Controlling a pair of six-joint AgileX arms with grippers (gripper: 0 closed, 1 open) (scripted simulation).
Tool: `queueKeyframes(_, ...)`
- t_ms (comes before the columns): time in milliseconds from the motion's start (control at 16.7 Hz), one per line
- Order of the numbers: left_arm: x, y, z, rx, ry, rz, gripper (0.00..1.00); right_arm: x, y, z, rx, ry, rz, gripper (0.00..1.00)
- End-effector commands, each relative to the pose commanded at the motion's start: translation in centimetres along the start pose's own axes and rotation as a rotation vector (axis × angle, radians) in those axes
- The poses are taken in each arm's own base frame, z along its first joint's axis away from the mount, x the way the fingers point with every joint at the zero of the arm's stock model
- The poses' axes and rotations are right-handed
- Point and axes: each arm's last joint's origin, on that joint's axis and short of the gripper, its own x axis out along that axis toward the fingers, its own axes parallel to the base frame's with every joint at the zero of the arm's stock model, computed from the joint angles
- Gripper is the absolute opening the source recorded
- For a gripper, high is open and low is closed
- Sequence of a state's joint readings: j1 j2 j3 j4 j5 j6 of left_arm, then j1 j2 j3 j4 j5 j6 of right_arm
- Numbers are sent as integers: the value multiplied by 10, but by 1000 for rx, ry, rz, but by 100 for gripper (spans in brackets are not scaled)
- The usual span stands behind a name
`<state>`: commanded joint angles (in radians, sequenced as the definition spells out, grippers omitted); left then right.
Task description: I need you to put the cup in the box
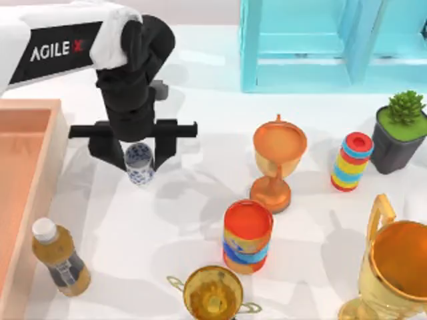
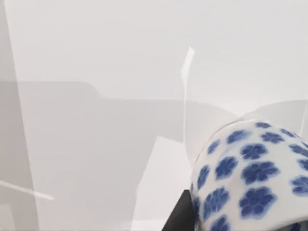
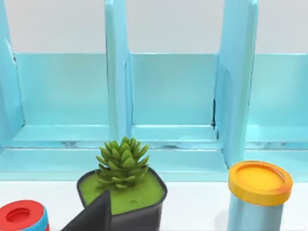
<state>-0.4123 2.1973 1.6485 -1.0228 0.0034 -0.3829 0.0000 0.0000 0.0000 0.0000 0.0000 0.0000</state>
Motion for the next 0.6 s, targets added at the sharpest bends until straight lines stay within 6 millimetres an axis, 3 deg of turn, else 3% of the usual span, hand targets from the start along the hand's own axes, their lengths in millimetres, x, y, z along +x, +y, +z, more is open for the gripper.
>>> queueKeyframes(120, 0, 0, 0, 0, 0, 0, 0, 0, 0, 0, 0, 0, 0, 100)
queueKeyframes(600, -1, 0, 0, 0, -1, -1, 0, 0, 0, 0, 0, 0, 0, 100)
